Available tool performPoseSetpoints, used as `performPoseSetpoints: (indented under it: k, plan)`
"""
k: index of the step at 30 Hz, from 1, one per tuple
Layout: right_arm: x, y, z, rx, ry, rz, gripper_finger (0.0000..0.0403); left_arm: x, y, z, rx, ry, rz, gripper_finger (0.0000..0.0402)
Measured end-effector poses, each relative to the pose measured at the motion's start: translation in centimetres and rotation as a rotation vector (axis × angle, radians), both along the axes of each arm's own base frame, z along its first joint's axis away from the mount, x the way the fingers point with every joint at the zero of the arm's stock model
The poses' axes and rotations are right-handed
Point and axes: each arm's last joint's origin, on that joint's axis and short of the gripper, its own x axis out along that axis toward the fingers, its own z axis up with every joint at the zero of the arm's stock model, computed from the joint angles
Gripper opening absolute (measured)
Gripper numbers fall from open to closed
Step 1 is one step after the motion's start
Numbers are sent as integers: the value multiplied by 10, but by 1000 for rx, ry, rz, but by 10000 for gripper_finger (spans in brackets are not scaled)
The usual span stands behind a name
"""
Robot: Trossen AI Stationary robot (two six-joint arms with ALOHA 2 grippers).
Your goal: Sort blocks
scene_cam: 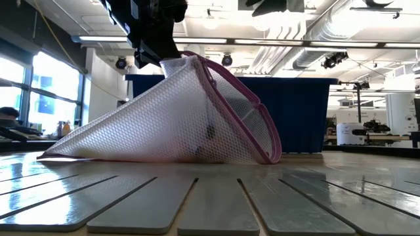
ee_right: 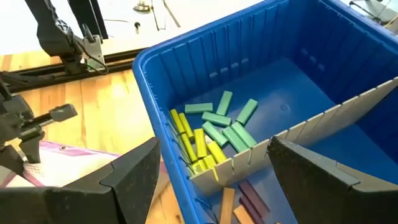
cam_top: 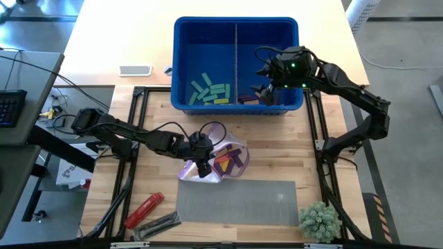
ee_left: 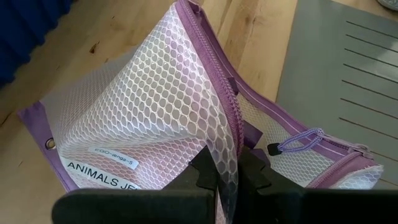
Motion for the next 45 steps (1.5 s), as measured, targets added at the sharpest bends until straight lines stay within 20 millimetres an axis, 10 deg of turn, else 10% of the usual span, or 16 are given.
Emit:
performPoseSetpoints:
  k: [45]
  plan:
    - [0, 5, -4, 90, 6, -39, 286, 0, 0, 0, 2, -2, 11, 0]
